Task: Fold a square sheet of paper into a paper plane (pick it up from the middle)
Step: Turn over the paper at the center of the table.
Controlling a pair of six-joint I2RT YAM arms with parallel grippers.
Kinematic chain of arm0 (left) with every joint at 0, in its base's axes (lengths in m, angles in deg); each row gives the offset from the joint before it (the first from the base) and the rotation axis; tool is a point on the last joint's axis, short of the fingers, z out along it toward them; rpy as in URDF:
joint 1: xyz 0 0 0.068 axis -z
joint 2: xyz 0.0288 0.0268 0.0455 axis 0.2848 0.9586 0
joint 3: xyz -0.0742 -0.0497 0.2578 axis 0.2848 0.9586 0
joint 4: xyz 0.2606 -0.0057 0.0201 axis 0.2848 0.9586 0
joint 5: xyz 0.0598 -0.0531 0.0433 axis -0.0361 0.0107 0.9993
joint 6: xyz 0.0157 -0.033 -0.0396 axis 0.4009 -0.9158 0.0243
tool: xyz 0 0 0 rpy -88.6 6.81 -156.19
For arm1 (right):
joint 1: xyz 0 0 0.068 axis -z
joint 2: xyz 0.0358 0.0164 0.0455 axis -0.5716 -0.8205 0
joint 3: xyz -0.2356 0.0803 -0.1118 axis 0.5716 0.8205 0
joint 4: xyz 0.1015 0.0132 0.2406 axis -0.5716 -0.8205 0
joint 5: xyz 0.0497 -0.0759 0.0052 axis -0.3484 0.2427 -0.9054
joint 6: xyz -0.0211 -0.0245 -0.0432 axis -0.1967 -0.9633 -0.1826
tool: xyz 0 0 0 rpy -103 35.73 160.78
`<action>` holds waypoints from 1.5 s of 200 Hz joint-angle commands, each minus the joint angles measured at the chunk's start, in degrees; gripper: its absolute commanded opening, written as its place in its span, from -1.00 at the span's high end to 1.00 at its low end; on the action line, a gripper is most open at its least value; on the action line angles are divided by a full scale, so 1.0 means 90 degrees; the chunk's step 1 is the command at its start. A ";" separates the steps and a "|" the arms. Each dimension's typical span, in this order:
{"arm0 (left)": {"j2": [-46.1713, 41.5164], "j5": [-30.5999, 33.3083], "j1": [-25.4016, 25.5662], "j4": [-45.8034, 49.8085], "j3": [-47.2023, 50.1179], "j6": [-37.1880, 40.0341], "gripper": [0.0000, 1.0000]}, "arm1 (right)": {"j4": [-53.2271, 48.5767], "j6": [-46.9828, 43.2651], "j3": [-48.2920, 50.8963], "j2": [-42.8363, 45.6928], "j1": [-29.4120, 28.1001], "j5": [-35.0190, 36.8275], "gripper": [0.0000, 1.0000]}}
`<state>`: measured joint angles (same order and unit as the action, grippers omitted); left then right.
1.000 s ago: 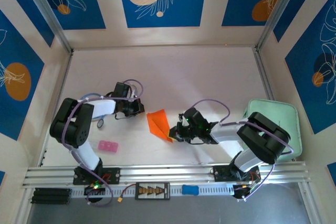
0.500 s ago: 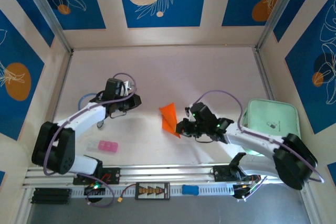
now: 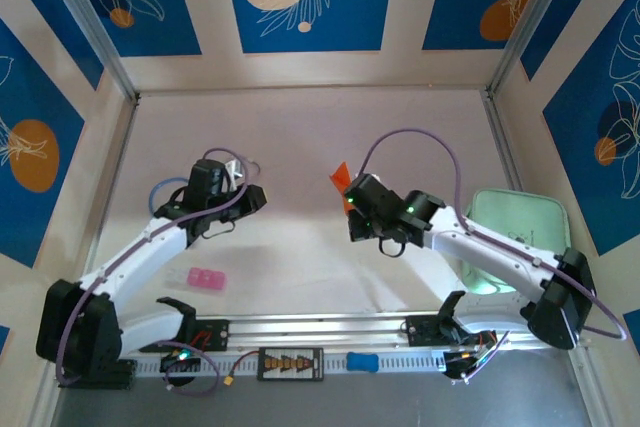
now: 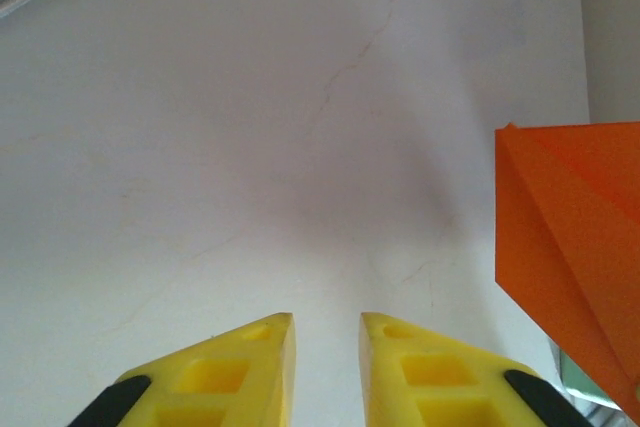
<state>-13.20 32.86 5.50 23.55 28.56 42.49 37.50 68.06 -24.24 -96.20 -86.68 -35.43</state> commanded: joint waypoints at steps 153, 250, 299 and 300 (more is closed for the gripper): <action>-0.1751 0.1459 -0.0192 0.1393 0.0153 -0.0170 0.29 | -0.1546 0.0106 -0.0885 -0.1836 -0.0600 0.2353 1.00; -0.1716 0.1510 -0.0291 0.1566 0.0035 -0.0114 0.29 | -0.1099 -0.0411 -0.1083 -0.3026 -0.1249 0.1360 0.86; -0.1632 0.1357 -0.0315 0.1534 0.0049 -0.0129 0.29 | -0.0714 -0.0478 -0.1402 -0.3435 -0.1513 0.0456 0.48; -0.1631 0.1350 -0.0318 0.1529 0.0047 -0.0129 0.29 | -0.0694 -0.0484 -0.1402 -0.3433 -0.1516 0.0432 0.47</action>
<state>-28.08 45.41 3.33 36.34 29.02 41.64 29.31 64.11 -34.90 -127.20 -99.83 -25.45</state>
